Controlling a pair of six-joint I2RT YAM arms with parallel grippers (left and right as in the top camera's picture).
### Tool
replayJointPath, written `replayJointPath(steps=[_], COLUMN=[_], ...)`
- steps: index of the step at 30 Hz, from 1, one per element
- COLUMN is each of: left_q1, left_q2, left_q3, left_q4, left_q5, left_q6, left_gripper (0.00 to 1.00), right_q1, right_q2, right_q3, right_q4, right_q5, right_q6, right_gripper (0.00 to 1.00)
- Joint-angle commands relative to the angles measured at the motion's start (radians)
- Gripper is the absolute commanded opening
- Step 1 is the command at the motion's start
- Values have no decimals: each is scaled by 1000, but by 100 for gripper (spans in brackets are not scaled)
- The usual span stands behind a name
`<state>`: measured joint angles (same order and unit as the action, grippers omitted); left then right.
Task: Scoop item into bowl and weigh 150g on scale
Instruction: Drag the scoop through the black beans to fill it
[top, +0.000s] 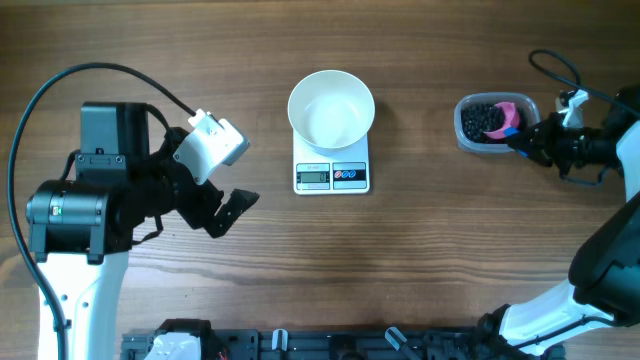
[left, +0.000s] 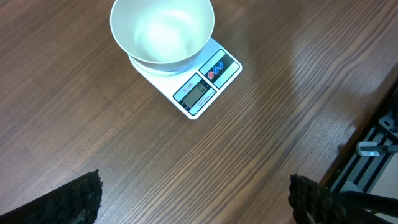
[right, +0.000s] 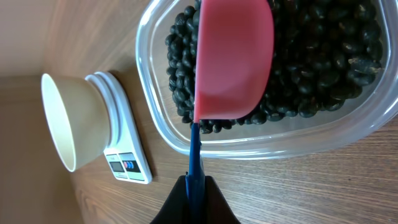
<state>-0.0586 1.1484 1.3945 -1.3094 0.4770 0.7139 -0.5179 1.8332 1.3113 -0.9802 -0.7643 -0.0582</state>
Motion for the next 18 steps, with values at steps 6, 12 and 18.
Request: replayJointPath(steps=[6, 12, 18], left_q1=[6, 6, 6], left_q2=[4, 4, 4], left_q3=[19, 19, 19], left_q4=[-1, -1, -1], left_q5=[8, 8, 8], left_q6=[12, 12, 12], left_gripper=[100, 100, 100], right_q1=[-64, -90, -122], right_q2=[22, 22, 22], right_q3=[-8, -8, -8], right_q4=[-13, -39, -50], right_q5=[-77, -90, -185], right_q6=[-48, -80, -103], right_gripper=[4, 4, 4])
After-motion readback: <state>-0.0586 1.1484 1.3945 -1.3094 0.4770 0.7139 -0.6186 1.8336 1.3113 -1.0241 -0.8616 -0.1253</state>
